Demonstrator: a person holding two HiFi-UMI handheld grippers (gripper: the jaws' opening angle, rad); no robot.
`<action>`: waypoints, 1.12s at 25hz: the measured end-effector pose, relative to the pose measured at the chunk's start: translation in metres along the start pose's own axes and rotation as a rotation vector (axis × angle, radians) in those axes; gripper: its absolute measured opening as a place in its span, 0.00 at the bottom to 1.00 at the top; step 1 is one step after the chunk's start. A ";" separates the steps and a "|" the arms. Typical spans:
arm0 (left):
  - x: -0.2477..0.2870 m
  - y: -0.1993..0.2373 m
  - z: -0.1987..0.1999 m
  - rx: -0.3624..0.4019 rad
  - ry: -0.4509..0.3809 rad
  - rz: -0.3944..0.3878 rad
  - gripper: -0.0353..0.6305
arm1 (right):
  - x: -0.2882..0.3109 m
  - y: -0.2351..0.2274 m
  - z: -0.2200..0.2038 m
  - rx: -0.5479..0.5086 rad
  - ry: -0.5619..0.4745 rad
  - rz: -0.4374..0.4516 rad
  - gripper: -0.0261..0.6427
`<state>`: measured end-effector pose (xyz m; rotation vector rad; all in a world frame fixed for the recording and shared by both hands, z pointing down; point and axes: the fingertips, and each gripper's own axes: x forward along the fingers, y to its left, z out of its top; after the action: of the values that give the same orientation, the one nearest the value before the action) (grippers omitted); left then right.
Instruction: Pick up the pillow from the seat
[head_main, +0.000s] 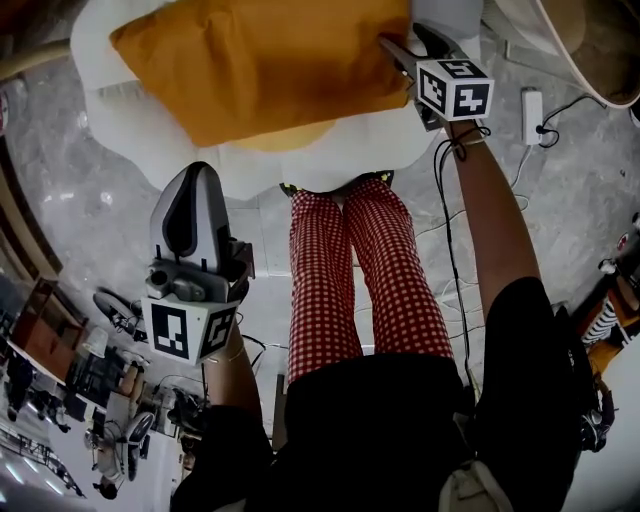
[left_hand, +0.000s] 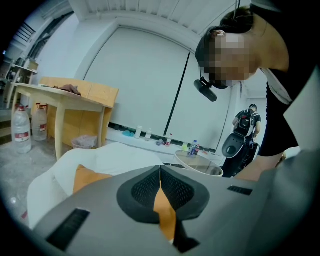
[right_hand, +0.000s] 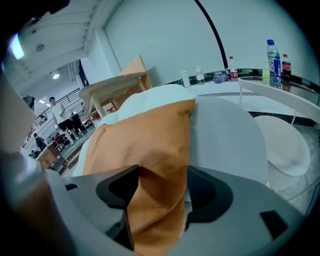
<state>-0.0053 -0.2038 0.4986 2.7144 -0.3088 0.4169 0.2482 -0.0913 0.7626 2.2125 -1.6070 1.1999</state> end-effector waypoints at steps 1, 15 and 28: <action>0.000 0.001 -0.001 -0.002 0.003 -0.001 0.07 | 0.002 0.000 0.000 0.002 0.004 0.006 0.47; 0.001 0.009 -0.011 -0.036 0.009 0.004 0.07 | 0.024 0.001 -0.005 0.070 0.006 0.066 0.49; -0.007 0.021 -0.006 -0.059 -0.014 0.027 0.07 | 0.019 0.014 -0.002 -0.035 0.000 -0.086 0.26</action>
<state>-0.0191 -0.2197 0.5083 2.6595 -0.3559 0.3904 0.2371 -0.1104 0.7721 2.2360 -1.5044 1.1403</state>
